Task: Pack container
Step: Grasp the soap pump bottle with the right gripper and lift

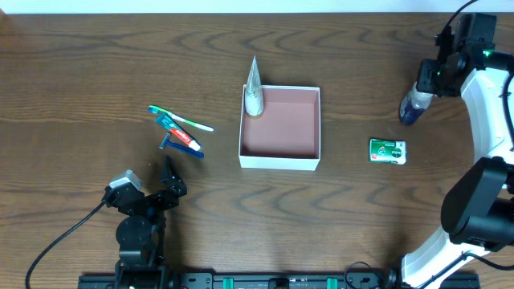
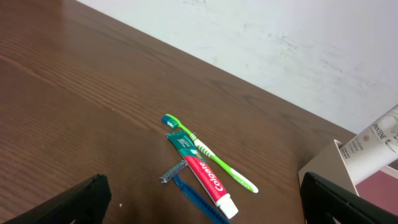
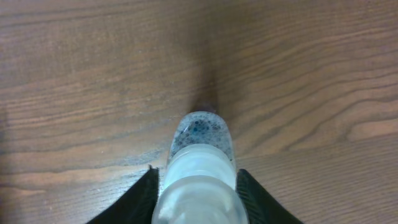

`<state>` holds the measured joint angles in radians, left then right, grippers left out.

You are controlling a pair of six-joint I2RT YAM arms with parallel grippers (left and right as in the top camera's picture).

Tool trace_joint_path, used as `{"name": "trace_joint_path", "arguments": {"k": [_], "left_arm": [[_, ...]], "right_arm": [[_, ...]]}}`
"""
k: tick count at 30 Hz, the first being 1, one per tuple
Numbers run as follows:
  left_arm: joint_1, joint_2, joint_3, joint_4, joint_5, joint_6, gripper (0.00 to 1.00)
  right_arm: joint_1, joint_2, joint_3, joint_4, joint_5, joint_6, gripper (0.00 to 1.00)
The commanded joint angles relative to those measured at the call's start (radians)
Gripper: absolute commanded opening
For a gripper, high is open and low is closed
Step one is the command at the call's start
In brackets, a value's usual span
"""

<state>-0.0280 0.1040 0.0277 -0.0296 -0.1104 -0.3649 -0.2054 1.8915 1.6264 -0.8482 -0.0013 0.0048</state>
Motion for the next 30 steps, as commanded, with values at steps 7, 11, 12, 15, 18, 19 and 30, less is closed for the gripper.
{"name": "trace_joint_path", "arguments": {"k": [7,11,12,15,18,19,30], "left_arm": [[0.003,0.0,-0.024,-0.032,-0.005,0.01,0.98],[0.003,0.0,-0.024,-0.032,-0.005,0.01,0.98],[0.003,0.0,-0.024,-0.032,-0.005,0.01,0.98],[0.003,0.0,-0.024,-0.032,-0.005,0.01,0.98],[0.003,0.0,-0.024,-0.032,-0.005,0.01,0.98],[0.003,0.0,-0.024,-0.032,-0.005,0.01,0.98],[0.003,0.0,-0.024,-0.032,-0.005,0.01,0.98]], "right_arm": [[-0.008,0.013,-0.008,0.004,-0.008,-0.006,0.08],[-0.008,0.013,-0.008,0.009,-0.04,-0.032,0.01],[-0.008,0.013,-0.008,0.011,-0.05,-0.037,0.01],[-0.006,0.011,-0.007,0.01,-0.068,-0.045,0.01],[0.0,0.003,-0.005,0.007,-0.073,-0.044,0.01],[0.002,-0.004,-0.004,0.007,-0.078,-0.044,0.01],[0.02,-0.187,0.01,0.001,-0.085,-0.033,0.01]]}}
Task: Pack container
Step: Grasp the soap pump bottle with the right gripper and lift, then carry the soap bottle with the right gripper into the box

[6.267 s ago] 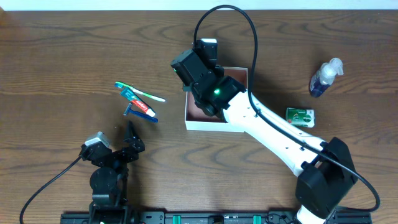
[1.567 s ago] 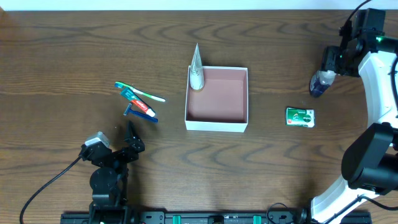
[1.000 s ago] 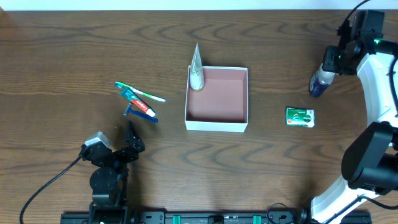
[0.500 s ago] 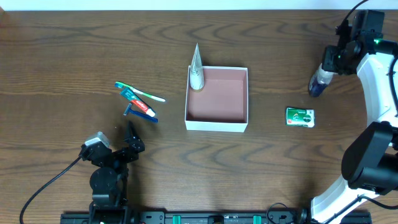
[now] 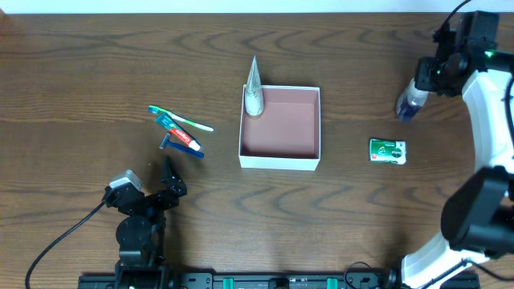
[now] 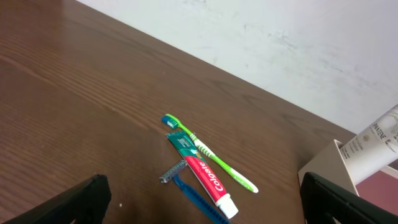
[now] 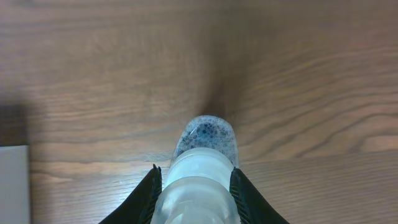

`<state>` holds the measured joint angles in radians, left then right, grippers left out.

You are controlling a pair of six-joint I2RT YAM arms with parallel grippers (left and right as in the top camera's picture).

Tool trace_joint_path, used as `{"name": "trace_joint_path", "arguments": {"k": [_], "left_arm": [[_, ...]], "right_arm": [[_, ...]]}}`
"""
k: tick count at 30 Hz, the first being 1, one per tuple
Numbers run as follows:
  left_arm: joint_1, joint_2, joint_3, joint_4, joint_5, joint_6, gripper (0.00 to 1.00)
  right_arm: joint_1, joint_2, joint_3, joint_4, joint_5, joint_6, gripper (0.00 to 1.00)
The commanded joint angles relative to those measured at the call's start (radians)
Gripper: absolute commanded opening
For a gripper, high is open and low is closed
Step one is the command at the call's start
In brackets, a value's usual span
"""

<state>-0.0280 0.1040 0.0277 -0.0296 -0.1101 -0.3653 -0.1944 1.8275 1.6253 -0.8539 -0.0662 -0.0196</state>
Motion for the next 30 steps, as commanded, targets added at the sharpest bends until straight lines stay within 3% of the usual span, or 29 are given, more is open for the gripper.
{"name": "trace_joint_path", "arguments": {"k": [1,11,23,30], "left_arm": [[0.003,0.0,-0.024,-0.032,-0.005,0.01,0.98],[0.003,0.0,-0.024,-0.032,-0.005,0.01,0.98],[0.003,0.0,-0.024,-0.032,-0.005,0.01,0.98],[0.003,0.0,-0.024,-0.032,-0.005,0.01,0.98]], "right_arm": [[0.01,-0.14,0.011,0.006,-0.021,-0.001,0.01],[0.075,-0.291,0.011,-0.023,-0.066,0.05,0.01],[0.291,-0.341,0.011,-0.009,-0.066,0.211,0.01],[0.427,-0.34,0.011,0.064,-0.061,0.233,0.01]]}}
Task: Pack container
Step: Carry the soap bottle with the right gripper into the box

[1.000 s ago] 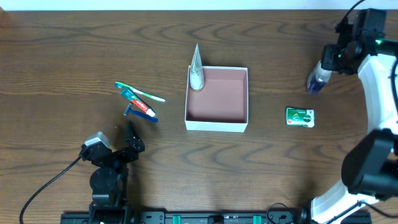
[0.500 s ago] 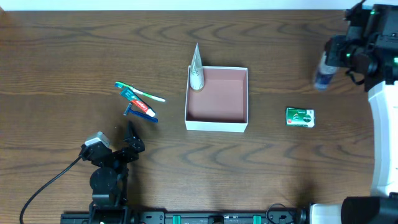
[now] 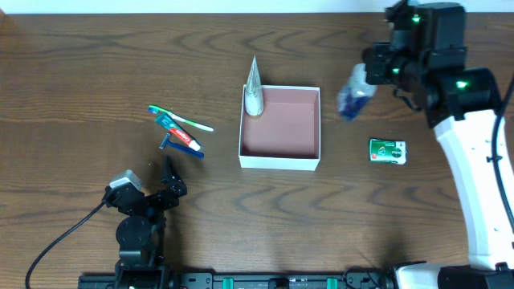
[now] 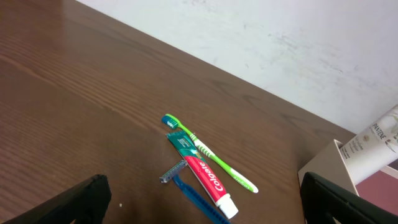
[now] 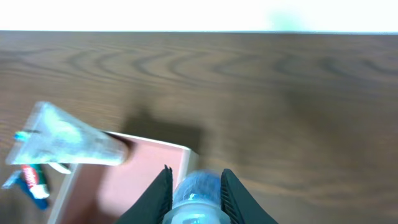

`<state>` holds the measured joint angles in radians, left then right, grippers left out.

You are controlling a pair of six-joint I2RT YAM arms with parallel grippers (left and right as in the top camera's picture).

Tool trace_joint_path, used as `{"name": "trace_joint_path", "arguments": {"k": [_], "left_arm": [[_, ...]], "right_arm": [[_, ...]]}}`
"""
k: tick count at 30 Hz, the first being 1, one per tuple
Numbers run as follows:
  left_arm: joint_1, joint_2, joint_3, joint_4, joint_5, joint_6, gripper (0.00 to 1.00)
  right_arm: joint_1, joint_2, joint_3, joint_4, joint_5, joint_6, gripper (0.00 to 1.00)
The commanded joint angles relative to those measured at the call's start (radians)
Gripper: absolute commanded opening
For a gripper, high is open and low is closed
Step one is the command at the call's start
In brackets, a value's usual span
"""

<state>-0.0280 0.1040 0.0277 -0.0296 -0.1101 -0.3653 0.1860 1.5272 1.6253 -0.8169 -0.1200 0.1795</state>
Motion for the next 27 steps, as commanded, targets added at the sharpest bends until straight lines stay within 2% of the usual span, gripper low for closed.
{"name": "trace_joint_path", "arguments": {"k": [1,9,16,27], "left_arm": [[0.003,0.0,-0.024,-0.032,-0.005,0.01,0.98],[0.003,0.0,-0.024,-0.032,-0.005,0.01,0.98],[0.003,0.0,-0.024,-0.032,-0.005,0.01,0.98],[0.003,0.0,-0.024,-0.032,-0.005,0.01,0.98]], "right_arm": [[0.067,-0.039,0.011,0.041,0.001,0.037,0.01],[0.207,-0.002,0.011,0.114,0.101,0.06,0.01],[0.27,0.082,0.011,0.151,0.141,0.06,0.01],[0.372,0.204,0.009,0.254,0.369,0.06,0.02]]}}
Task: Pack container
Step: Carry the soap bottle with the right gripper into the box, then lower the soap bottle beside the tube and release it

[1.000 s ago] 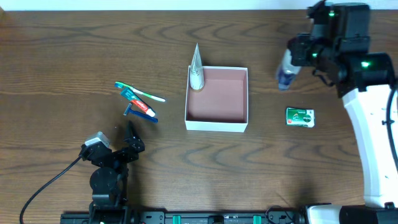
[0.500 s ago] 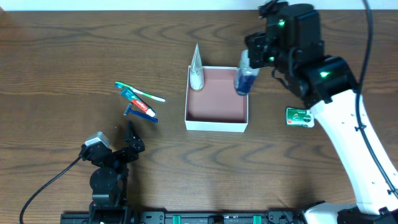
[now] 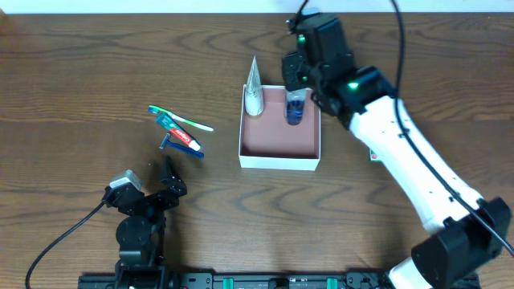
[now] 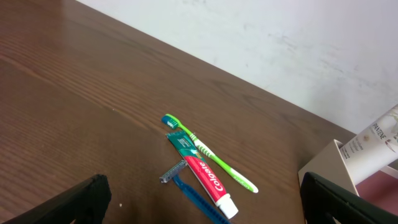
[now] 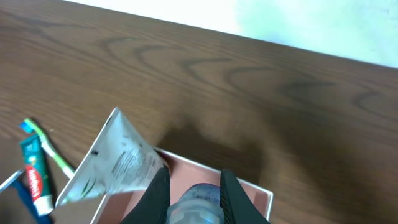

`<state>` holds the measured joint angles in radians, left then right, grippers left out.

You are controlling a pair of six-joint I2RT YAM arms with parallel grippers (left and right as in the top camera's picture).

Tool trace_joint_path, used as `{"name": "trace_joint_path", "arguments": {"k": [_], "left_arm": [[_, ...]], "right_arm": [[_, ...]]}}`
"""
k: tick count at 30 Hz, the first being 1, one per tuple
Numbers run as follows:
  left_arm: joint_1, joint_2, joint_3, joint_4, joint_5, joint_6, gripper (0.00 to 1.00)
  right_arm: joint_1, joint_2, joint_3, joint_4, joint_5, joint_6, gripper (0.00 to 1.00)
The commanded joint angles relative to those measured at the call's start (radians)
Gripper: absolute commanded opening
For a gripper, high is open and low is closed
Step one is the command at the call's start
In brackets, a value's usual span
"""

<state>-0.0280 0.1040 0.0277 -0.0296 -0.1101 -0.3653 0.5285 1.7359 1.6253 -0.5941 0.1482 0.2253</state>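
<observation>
A white box with a pink floor (image 3: 279, 160) stands mid-table, a white Pantene tube (image 3: 254, 88) leaning in its far left corner. My right gripper (image 3: 295, 103) is shut on a clear bottle with blue beads (image 5: 194, 202) and holds it over the box's far right part. The toothbrush (image 3: 183, 118), toothpaste (image 3: 178, 133) and blue razor (image 3: 183, 148) lie left of the box. My left gripper (image 3: 167, 186) rests open near the front left, its fingers (image 4: 87, 194) empty.
The green soap packet lies right of the box, mostly hidden under my right arm (image 3: 401, 152). The table's far edge meets a white wall (image 4: 280, 37).
My right gripper moved left with the bottle, from right of the box to above its far right part. The left arm has not moved.
My right gripper was shut on the bottle at the far right of the table. It then held it slightly higher, then carried it near the box's right side, and now holds it over the box. The left gripper stayed still and open.
</observation>
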Motion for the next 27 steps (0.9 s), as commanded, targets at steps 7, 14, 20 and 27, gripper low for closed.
{"name": "trace_joint_path", "arguments": {"k": [7,14,20,27], "left_arm": [[0.003,0.0,-0.024,-0.032,-0.005,0.01,0.98],[0.003,0.0,-0.024,-0.032,-0.005,0.01,0.98],[0.003,0.0,-0.024,-0.032,-0.005,0.01,0.98],[0.003,0.0,-0.024,-0.032,-0.005,0.01,0.98]], "right_arm": [[0.073,0.016,-0.007,0.095,0.16,0.014,0.02],[0.108,0.014,-0.06,0.169,0.217,-0.004,0.02],[0.135,0.009,-0.11,0.225,0.252,-0.022,0.01],[0.14,0.009,-0.162,0.294,0.24,-0.032,0.01]]}}
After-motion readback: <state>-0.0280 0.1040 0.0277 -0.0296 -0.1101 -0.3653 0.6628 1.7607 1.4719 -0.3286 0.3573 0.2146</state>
